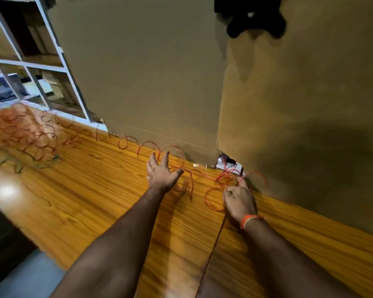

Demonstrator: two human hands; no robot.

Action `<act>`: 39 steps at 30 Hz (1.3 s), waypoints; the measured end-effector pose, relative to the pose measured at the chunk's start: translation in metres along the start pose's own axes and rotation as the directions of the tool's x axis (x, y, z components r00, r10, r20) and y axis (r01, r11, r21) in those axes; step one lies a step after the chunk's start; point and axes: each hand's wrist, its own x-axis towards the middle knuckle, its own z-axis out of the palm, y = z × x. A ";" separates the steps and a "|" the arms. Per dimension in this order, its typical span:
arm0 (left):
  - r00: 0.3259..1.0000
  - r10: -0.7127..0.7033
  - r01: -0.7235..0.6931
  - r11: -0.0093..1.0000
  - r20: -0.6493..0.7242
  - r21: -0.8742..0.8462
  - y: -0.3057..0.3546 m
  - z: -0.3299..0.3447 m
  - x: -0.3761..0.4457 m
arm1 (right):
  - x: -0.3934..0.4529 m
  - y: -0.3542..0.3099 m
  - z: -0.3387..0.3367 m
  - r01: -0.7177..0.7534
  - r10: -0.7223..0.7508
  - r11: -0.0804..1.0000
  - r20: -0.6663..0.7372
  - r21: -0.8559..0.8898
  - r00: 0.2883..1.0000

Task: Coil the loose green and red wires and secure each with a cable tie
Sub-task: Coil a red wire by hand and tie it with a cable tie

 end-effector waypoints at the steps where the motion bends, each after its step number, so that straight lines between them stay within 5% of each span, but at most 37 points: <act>1: 0.999 0.005 -0.006 1.000 0.039 0.028 -0.006 -0.002 0.012 | 0.006 -0.007 0.007 0.036 -0.036 0.999 -0.009 -0.030 0.999; 7: 0.973 -0.017 0.011 1.000 0.228 0.026 -0.025 -0.004 0.074 | 0.039 -0.042 0.038 0.066 -0.078 0.991 0.099 0.113 0.992; 11: 0.894 0.044 0.034 0.986 0.446 -0.165 -0.026 0.004 0.081 | 0.050 -0.045 0.055 0.049 -0.066 0.975 0.073 0.216 0.995; 18: 0.870 0.201 -0.090 0.963 0.451 -0.255 -0.027 0.024 0.038 | 0.028 -0.036 0.055 -0.008 -0.003 0.956 0.036 0.292 0.999; 29: 0.848 0.235 -0.084 0.945 0.475 -0.317 -0.002 0.042 -0.079 | -0.053 0.020 0.025 -0.096 0.062 0.890 0.090 0.445 0.994; 36: 0.857 0.223 -0.099 0.956 0.464 -0.276 0.014 0.039 -0.185 | -0.163 0.035 -0.030 -0.161 -0.042 0.756 0.293 0.634 0.955; 39: 0.838 0.148 0.028 0.949 0.525 -0.313 0.014 0.033 -0.242 | -0.214 0.054 -0.050 -0.172 -0.107 0.747 0.372 0.642 0.922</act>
